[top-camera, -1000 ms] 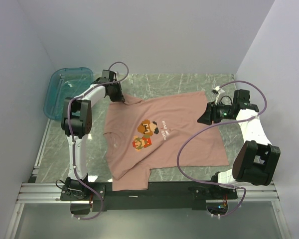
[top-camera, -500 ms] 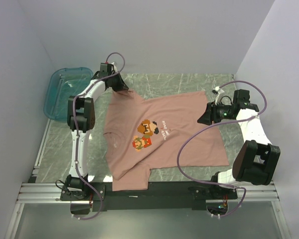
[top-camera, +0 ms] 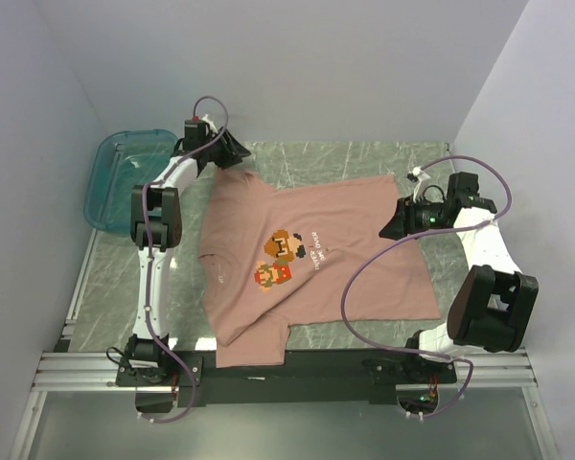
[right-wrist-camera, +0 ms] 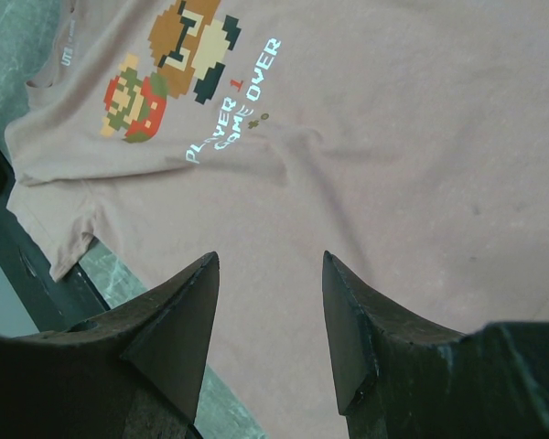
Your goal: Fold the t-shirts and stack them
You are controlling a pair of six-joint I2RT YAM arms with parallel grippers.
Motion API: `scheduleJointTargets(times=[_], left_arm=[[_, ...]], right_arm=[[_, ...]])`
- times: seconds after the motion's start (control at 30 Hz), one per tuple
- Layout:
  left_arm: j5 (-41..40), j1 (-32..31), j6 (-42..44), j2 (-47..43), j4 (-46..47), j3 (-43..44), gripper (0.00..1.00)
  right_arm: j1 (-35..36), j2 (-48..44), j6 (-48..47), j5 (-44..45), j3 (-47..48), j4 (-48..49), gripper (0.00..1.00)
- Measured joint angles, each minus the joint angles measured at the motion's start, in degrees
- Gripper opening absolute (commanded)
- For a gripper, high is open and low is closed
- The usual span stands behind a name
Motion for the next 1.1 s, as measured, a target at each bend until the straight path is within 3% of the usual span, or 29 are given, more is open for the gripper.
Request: scheduleJointTargets(times=[0.17, 0.27, 0.5, 0.8, 1.1], left_arm=[[0.4, 0.0, 0.0, -0.4, 4.7, 0.4, 0.56], [-1.5, 0.3, 1.9, -3.1, 5.2, -4.0, 0.56], [-5.4, 3.0, 9.5, -19.1, 4.5, -20.6, 0.57], [-8.6, 4.0, 19.4, -37.6, 4.2, -30.0, 0.64], [-4.9, 10.2, 19.1, -39.6, 3.4, -38.7, 0.62]], right_arm=[[0.0, 0.0, 0.0, 0.0, 0.0, 0.0, 0.56], [0.0, 0.0, 0.0, 0.0, 0.0, 0.0, 0.56], [0.0, 0.0, -0.3, -0.1, 0.0, -0.1, 0.56], [0.0, 0.0, -0.3, -0.1, 0.0, 0.0, 0.56], [0.0, 0.0, -0.3, -0.1, 0.0, 0.0, 0.56]])
